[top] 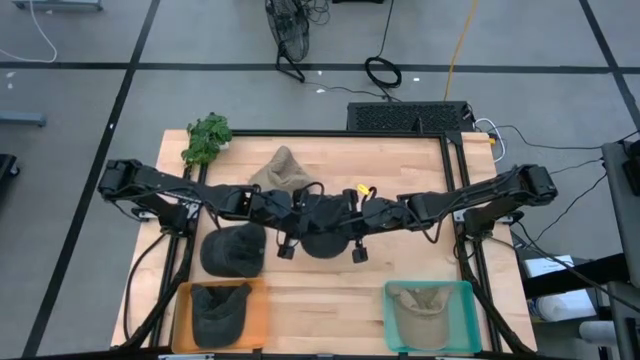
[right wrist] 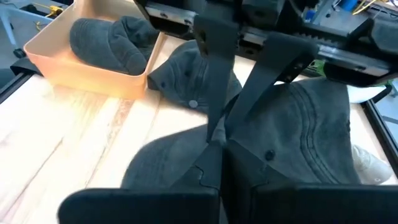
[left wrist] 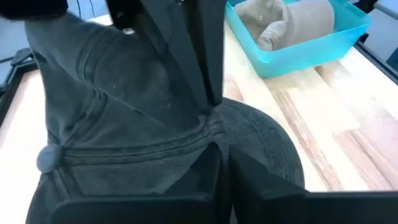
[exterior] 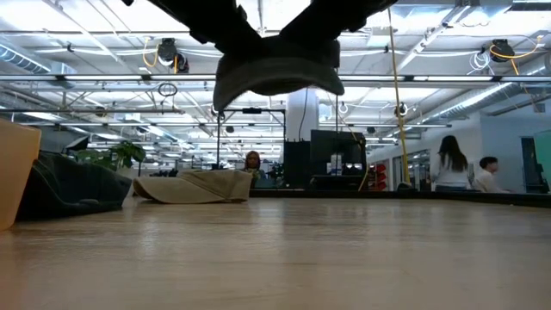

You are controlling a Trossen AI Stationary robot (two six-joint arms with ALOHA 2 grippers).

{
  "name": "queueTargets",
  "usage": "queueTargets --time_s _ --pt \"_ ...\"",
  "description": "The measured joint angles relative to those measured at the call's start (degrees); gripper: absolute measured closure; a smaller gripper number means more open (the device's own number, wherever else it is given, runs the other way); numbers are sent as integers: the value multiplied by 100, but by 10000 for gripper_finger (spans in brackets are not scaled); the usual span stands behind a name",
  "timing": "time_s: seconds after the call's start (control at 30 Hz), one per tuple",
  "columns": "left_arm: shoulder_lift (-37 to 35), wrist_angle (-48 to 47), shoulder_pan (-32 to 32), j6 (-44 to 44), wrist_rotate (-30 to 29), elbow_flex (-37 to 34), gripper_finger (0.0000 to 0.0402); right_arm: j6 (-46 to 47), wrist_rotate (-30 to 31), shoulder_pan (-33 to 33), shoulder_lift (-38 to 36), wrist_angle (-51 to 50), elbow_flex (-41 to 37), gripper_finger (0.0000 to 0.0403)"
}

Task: Pick & Place hat
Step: Put the top black cap into the orange bin

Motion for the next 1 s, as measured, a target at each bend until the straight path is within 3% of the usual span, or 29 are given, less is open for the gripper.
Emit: queueTargets --time_s 0.1,0.27,0.63,0.8,1.0 --pt "0 41 74 13 13 0 393 1 14 0 -9 -51 0 402" --pt "0 81 153 56 17 -5 383 36 35 0 -11 -201 6 394" --pt "0 106 224 214 -62 -7 389 44 15 4 -163 -523 7 315" --pt "0 34 302 367 -562 -7 393 413 482 44 -565 -955 2 288" --pt "0 -148 335 535 -931 -7 383 590 1431 146 -1157 -1082 -259 284"
